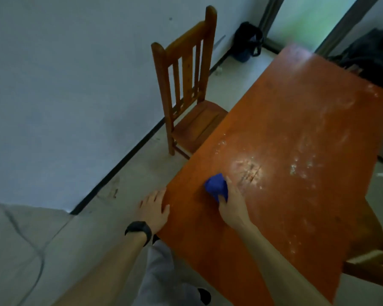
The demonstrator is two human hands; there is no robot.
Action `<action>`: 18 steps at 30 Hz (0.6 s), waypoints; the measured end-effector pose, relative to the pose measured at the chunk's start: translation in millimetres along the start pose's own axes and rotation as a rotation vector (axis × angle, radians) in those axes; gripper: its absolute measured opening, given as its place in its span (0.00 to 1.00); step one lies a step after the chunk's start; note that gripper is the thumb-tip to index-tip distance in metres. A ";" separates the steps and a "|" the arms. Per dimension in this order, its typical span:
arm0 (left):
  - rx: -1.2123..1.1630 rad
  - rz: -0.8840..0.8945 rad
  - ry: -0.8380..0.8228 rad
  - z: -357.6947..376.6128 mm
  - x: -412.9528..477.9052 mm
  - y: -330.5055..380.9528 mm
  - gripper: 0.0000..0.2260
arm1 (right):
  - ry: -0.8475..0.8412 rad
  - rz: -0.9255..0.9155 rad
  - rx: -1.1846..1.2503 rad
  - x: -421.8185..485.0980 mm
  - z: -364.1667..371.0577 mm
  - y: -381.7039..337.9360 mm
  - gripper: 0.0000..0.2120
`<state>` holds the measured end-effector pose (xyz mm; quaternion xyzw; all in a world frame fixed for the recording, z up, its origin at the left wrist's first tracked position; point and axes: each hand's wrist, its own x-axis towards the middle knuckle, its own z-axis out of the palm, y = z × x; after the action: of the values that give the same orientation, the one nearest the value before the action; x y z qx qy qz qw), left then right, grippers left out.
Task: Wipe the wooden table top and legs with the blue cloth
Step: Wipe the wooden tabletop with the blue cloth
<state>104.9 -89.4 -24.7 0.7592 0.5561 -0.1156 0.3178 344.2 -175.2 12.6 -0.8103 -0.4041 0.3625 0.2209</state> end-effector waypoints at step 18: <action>-0.483 -0.011 -0.208 -33.0 117.3 5.4 0.16 | 0.267 0.048 -0.269 190.0 -1.6 -48.7 0.31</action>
<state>145.6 20.3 -59.4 0.6421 0.5361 -0.0588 0.5448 399.3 7.5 -32.4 -0.8829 -0.3963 0.1996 0.1536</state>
